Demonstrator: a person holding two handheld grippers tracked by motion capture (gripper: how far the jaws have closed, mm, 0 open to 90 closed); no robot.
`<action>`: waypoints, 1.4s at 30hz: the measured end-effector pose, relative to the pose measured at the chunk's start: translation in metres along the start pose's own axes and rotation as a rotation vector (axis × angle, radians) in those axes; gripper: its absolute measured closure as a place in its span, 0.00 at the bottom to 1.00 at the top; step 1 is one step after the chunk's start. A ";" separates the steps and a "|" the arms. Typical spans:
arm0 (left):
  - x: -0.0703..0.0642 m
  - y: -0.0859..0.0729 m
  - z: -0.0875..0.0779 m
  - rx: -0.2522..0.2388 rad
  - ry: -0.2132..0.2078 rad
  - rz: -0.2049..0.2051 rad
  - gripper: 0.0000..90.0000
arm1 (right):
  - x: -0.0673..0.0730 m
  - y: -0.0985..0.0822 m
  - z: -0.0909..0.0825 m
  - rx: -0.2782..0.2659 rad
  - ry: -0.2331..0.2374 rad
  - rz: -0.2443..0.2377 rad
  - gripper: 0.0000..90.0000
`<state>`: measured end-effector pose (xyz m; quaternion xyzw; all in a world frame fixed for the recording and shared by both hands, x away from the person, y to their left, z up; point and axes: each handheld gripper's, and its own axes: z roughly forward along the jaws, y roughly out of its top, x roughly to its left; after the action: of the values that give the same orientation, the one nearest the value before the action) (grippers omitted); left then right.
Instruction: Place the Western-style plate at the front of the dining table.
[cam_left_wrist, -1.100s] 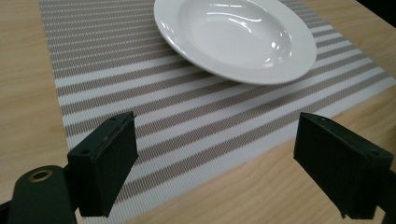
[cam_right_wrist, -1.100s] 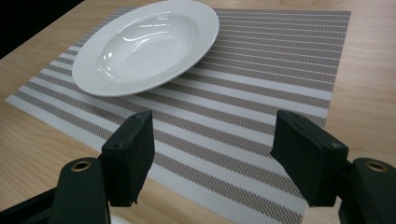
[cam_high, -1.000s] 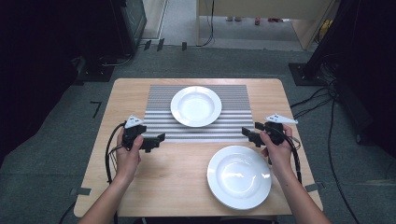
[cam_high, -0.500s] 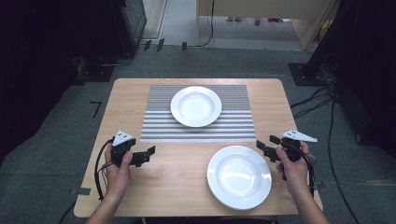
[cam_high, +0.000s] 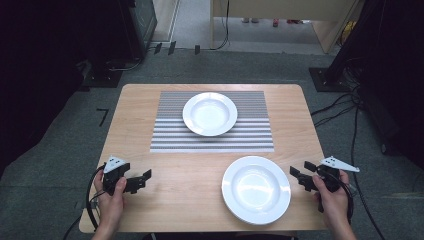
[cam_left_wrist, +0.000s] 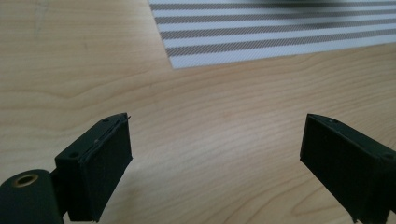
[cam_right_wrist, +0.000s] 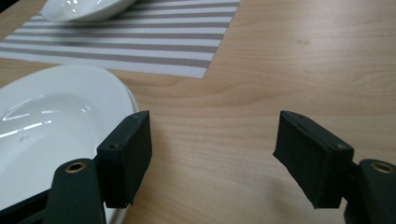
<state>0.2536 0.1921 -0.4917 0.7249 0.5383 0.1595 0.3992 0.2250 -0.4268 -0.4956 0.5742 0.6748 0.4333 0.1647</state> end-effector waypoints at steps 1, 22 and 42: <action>0.002 -0.003 -0.002 0.004 0.006 -0.002 0.10 | -0.001 -0.003 -0.002 0.004 -0.003 0.001 0.31; 0.026 -0.040 -0.025 0.033 0.131 -0.006 0.10 | -0.015 -0.046 -0.025 0.082 -0.084 -0.023 0.26; 0.016 -0.047 -0.018 0.053 0.200 0.093 0.10 | 0.004 -0.050 -0.013 0.106 -0.202 -0.156 0.15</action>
<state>0.2169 0.2184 -0.5189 0.7399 0.5453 0.2351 0.3162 0.1827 -0.4265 -0.5257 0.5687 0.7191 0.3232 0.2345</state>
